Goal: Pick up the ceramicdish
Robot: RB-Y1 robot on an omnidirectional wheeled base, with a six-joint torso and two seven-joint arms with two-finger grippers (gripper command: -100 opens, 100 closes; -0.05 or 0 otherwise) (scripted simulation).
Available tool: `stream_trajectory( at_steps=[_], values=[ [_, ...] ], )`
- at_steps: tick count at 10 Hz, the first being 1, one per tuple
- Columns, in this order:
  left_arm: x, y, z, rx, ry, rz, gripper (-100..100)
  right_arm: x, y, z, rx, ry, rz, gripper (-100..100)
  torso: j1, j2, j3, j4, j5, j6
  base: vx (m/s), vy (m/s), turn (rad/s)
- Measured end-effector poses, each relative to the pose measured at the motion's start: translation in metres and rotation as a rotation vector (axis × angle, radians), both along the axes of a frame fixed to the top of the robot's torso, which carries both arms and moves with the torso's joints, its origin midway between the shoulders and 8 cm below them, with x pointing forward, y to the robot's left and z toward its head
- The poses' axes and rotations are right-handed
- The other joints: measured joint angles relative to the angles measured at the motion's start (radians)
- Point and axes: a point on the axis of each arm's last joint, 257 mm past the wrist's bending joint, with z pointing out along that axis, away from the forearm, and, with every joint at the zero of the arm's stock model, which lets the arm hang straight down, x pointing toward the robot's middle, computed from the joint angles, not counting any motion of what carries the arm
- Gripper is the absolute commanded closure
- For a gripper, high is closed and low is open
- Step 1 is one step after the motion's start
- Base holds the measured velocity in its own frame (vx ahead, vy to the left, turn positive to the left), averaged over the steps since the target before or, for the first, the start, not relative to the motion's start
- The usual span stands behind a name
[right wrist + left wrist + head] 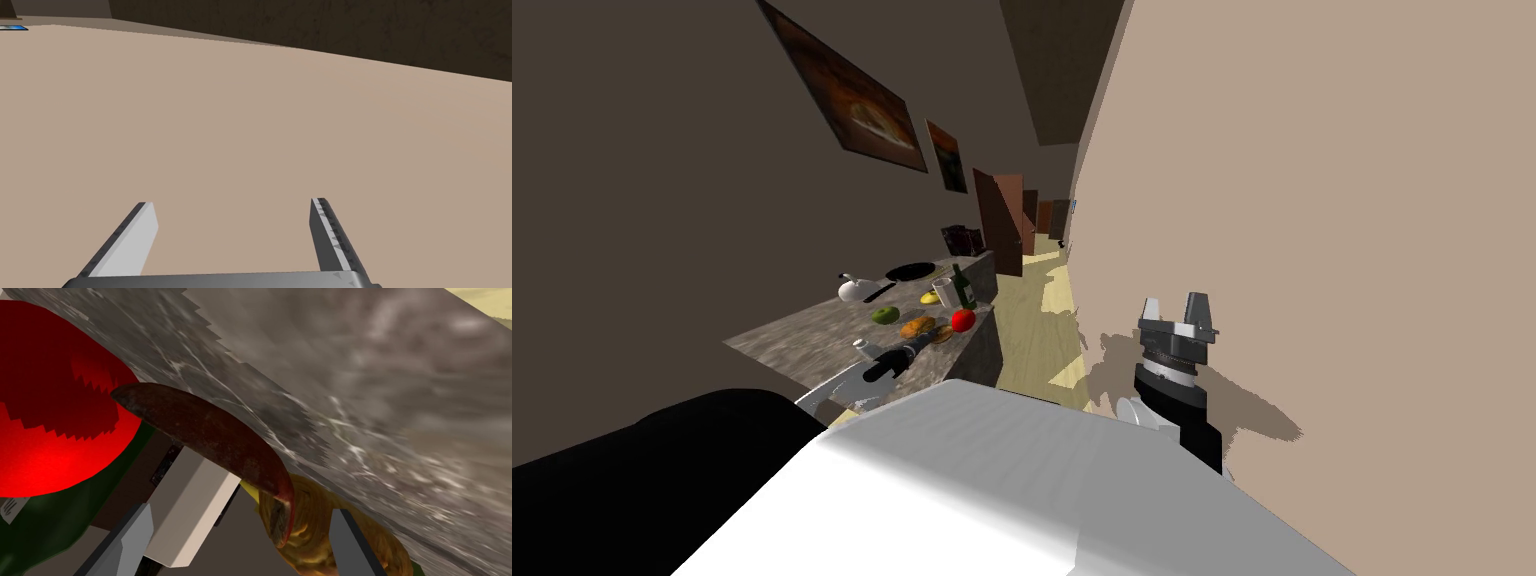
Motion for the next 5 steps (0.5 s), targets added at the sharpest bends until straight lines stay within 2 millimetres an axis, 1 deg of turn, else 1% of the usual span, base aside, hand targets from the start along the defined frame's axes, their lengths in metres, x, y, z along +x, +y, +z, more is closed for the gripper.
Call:
stream_trajectory(
  at_steps=[2,4,5],
  values=[
    [-0.0025,0.0018,-0.0020,0.002,0.007,0.005,100,0.0000,0.0000,0.0000,0.000,0.000,0.000,0,-0.003,0.000,0.001,0.001,-0.001,0.003,-0.002,0.004,0.007],
    [-0.0015,0.0012,-0.0011,0.003,0.005,0.002,100,0.0000,0.0000,0.0000,0.000,0.000,0.000,0,-0.003,0.000,0.000,0.001,-0.001,0.002,0.000,0.000,0.000],
    [-0.0016,0.0012,-0.0012,0.003,0.005,0.002,0,0.0000,0.0000,0.0000,0.000,0.000,0.000,0,-0.003,0.000,0.001,0.001,-0.001,0.001,0.000,0.000,0.000]
  ],
)
